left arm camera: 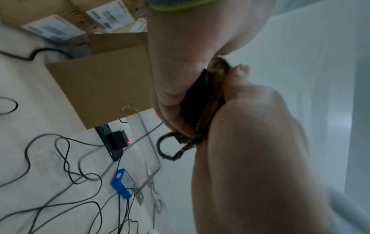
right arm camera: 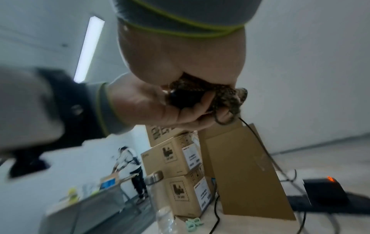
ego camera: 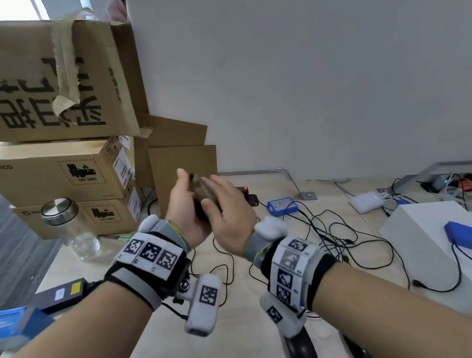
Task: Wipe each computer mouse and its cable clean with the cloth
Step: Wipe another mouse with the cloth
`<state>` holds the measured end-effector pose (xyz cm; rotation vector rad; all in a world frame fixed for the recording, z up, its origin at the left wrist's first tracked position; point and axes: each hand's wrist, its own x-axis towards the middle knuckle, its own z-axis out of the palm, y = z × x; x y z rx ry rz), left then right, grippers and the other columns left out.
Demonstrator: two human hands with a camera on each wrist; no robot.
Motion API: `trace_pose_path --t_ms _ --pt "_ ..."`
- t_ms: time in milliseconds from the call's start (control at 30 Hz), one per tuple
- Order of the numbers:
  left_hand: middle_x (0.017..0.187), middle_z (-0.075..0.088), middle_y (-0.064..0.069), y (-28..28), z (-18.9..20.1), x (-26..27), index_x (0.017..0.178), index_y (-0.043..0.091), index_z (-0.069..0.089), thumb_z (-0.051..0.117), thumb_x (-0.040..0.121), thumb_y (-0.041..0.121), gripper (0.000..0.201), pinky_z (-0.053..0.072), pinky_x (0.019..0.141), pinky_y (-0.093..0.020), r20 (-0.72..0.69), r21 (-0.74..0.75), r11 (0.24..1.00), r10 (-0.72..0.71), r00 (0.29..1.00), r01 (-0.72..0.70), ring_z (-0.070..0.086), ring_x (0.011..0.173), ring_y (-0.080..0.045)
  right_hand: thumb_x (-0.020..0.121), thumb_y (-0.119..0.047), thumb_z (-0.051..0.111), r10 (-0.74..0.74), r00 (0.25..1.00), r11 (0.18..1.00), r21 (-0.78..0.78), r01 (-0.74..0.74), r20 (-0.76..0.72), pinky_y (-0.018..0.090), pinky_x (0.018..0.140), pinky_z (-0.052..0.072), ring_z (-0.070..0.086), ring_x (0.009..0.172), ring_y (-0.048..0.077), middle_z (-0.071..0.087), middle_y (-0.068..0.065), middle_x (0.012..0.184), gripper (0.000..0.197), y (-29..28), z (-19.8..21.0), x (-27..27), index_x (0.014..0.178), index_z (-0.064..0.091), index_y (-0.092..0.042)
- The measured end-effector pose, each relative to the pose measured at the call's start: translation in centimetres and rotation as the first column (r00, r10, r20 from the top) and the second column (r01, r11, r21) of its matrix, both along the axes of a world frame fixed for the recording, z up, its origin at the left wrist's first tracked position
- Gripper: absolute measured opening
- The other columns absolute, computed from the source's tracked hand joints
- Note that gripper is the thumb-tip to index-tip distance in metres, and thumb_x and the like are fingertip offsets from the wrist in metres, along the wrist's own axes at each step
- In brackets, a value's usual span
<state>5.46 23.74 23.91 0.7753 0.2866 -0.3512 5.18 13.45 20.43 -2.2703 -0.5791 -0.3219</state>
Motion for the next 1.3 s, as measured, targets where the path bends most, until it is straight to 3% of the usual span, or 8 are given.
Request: trace_pose_path --t_ms 133,333,533,667,767,900,1167,1300 --pt "0.116 0.07 -0.016 0.1 0.5 -0.2 0.12 0.005 0.065 0.022 0.085 0.082 0.095 0.051 0.088 -0.042 0.005 -0.007 1.0 0.02 1.0 -0.02 0.068 0.105 -0.029 0.094 -0.034 0.039 0.115 0.957 0.992 -0.074 -0.098 0.265 0.041 0.114 0.029 0.043 0.134 0.032 0.052 0.015 0.141 0.051 -0.9 -0.8 0.4 0.135 0.055 -0.007" --pt "0.112 0.072 -0.014 -0.5 0.7 -1.0 0.118 0.013 0.066 0.012 0.084 0.083 0.095 0.052 0.092 -0.047 0.057 0.225 0.974 -0.044 0.997 0.03 0.067 0.107 -0.032 0.094 -0.034 0.034 -0.152 0.987 0.962 0.222 0.158 -0.043 0.024 0.091 0.037 0.055 0.113 0.022 0.062 0.006 0.119 0.043 -1.7 1.5 2.2 0.12 0.061 -0.012" --pt "0.12 0.068 -0.017 0.4 1.1 -0.3 0.123 0.001 0.062 0.026 0.084 0.082 0.098 0.048 0.096 -0.041 0.059 0.011 1.0 -0.024 0.998 0.023 0.064 0.113 -0.029 0.094 -0.026 0.044 0.102 0.937 0.994 -0.001 -0.108 0.335 0.04 0.113 0.029 0.045 0.132 0.032 0.056 0.013 0.137 0.042 -0.3 -0.2 0.1 0.125 0.061 -0.002" --pt "0.118 0.065 -0.016 1.0 0.3 -0.9 0.12 0.01 0.062 0.05 0.098 0.035 0.035 0.056 0.082 -0.037 0.182 0.241 0.967 -0.127 0.975 0.082 0.064 0.101 -0.028 0.099 -0.023 0.045 -0.14 0.99 0.961 0.24 0.136 0.0 0.027 0.096 0.042 0.057 0.104 0.019 0.063 0.002 0.11 0.028 -2.0 1.2 2.7 0.117 0.063 -0.011" --pt "0.123 0.062 -0.016 1.7 -0.7 -1.1 0.129 0.017 0.057 0.063 0.088 0.001 0.045 0.058 0.073 -0.033 0.336 0.618 0.786 -0.236 0.912 -0.024 0.065 0.096 -0.028 0.09 -0.044 0.046 -0.282 0.863 0.76 0.452 0.467 -0.419 0.054 0.086 0.053 0.066 0.088 0.034 0.067 0.009 0.09 0.031 -3.5 1.2 5.1 0.088 0.064 -0.019" --pt "0.118 0.062 0.01 3.2 -1.0 -1.1 0.135 0.03 0.048 0.078 0.078 0.02 0.065 0.051 0.089 -0.024 0.434 0.895 0.273 -0.345 0.832 -0.353 0.061 0.101 -0.006 0.092 -0.045 0.045 -0.282 0.863 0.718 0.504 0.48 -0.419 0.045 0.085 0.055 0.067 0.094 0.031 0.069 0.004 0.091 0.031 -4.3 2.1 5.2 0.092 0.064 -0.021" --pt "0.122 0.066 -0.001 2.5 -1.8 -1.2 0.139 0.021 0.033 0.076 0.08 0.016 0.073 0.049 0.084 -0.027 0.533 0.845 0.17 -0.353 0.769 -0.507 0.066 0.103 -0.021 0.095 -0.039 0.039 -0.151 0.988 0.984 0.089 0.153 -0.03 0.035 0.069 0.039 0.057 0.083 0.026 0.067 0.008 0.091 0.037 -0.8 1.7 0.6 0.099 0.061 -0.008" --pt "0.092 0.067 -0.009 2.4 -1.6 -1.7 0.152 0.035 -0.01 0.06 0.088 0.008 0.098 0.05 0.07 -0.035 0.46 0.876 0.082 -0.437 0.773 -0.475 0.065 0.077 -0.025 0.092 -0.034 0.041 -0.046 0.992 0.999 0.017 0.044 0.113 0.029 0.06 0.021 0.046 0.071 0.019 0.058 -0.001 0.079 0.028 0.2 1.9 -1.0 0.086 0.056 -0.011"
